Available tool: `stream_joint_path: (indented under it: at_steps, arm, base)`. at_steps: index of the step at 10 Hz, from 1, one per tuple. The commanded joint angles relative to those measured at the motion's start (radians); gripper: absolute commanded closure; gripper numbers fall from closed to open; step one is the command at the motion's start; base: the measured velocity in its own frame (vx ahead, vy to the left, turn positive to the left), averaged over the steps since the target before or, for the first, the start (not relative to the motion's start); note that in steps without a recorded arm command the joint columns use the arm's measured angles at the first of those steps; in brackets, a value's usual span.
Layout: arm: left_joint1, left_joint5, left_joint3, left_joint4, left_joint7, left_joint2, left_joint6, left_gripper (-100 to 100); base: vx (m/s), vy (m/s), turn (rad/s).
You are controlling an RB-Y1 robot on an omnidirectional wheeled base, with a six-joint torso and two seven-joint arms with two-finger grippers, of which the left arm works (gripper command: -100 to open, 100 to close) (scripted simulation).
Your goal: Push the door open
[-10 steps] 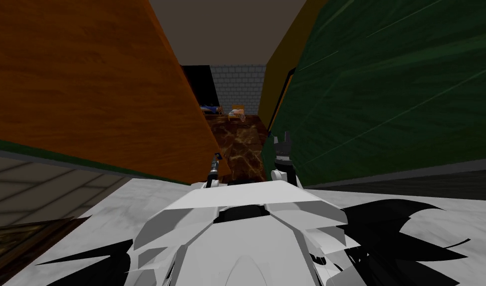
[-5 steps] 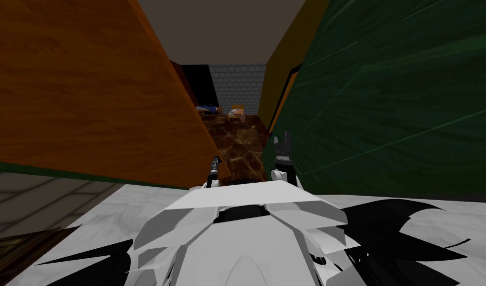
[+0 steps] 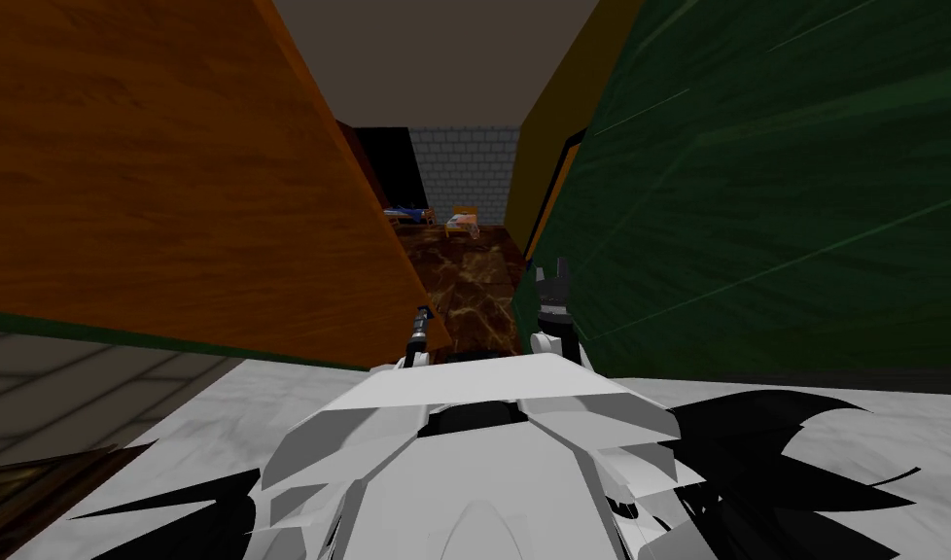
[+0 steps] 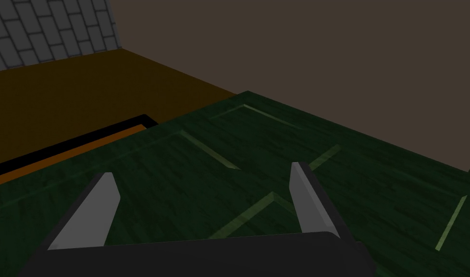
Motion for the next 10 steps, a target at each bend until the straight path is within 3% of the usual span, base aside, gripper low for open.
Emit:
stream_joint_path:
  at_steps: [1,10]
  arm:
    - [0.005,0.021,0.019,-0.006,-0.015,0.007,0.001,100]
    - [0.032,0.13,0.116,-0.035,-0.092,0.023,0.006,100]
  base:
    - [0.089,-0.003,-0.075]
    - [0.169,-0.003,-0.046]
